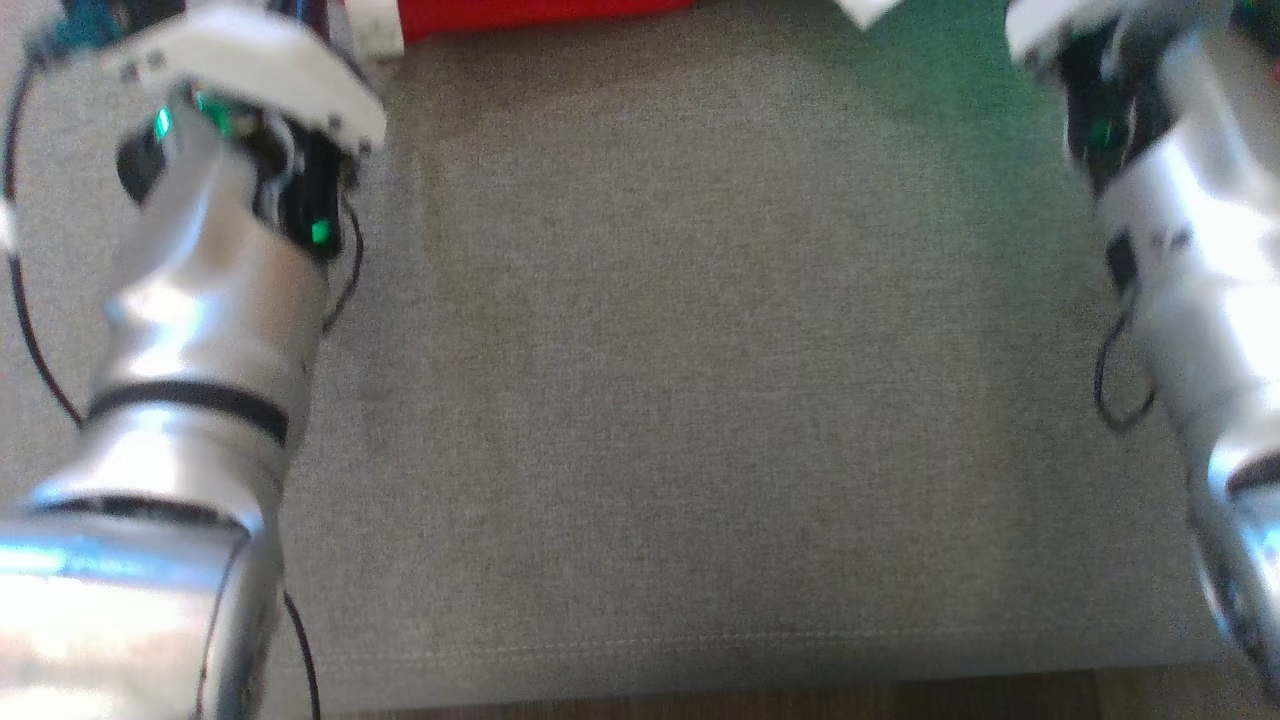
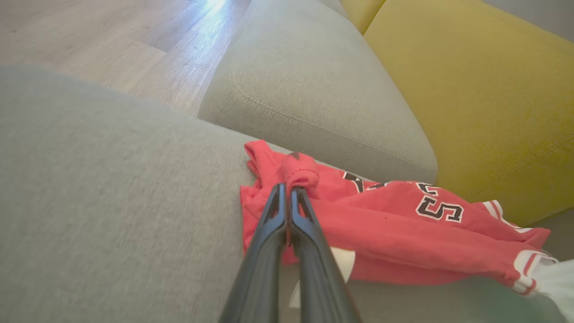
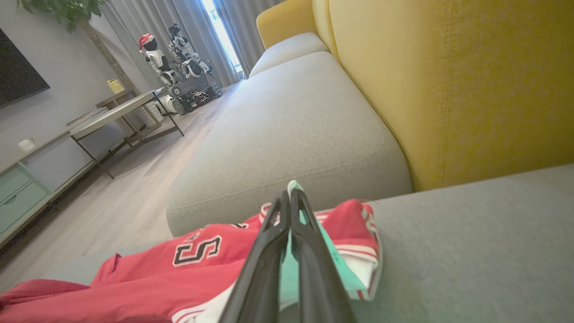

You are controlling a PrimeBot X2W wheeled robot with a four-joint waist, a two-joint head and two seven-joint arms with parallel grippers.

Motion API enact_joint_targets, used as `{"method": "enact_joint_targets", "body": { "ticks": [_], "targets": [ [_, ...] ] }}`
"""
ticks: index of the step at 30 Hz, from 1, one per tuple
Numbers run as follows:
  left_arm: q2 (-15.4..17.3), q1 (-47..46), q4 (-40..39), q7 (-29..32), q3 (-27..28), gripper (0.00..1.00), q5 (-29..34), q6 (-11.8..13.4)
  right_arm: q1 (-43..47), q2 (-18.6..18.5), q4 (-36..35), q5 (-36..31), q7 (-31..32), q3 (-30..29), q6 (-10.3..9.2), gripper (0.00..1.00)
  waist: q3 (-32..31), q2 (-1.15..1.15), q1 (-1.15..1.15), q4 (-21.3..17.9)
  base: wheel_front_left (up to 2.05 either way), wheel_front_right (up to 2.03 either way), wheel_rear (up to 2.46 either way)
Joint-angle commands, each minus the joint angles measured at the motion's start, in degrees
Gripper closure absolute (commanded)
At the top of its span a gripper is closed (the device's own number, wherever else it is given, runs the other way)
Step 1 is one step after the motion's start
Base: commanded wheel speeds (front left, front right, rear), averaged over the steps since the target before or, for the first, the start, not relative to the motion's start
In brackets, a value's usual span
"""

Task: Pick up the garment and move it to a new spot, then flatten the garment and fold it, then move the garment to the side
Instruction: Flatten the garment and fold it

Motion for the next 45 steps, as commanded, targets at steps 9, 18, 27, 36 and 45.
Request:
{"method": "enact_joint_targets", "body": {
  "ticks": [9,18,27,36,45],
  "targets": [
    [3.35,27.15,-25.7,-1.21,6.09,1.0,4.22,1.23,28.91,-6.34,-20.95,4.94,-4.95,0.41,0.2,1.0,-9.15,0.0,-0.01,0.16,0.0,0.0,0.0],
    [3.45,54.17,-49.48,-1.09,8.39,1.0,8.47,5.95,62.2,-3.21,-51.55,-0.38,2.31,-16.96,0.2,1.0,-13.16,0.0,-0.01,-0.84,0.0,0.0,0.0],
    [4.19,68.13,-66.57,4.66,9.5,1.0,8.54,11.7,84.21,6.24,-78.95,-7.79,19.13,-28.67,0.2,1.0,-15.56,0.0,-0.01,-1.47,0.0,0.0,0.0],
    [4.81,78.79,-78.92,11.54,9.75,1.0,8.85,16.5,92.88,6.56,-84.84,-4.42,22.32,-32.1,0.2,1.0,-17.19,0.0,-0.01,-2.35,0.0,0.0,0.0],
    [8.33,76.42,-80.84,19.61,7.78,1.0,9.94,16.45,85.72,6.57,-82.76,-10.12,23.41,-28.38,0.2,1.0,-13.81,0.0,-0.01,-1.55,0.0,0.0,0.0]
  ]
}}
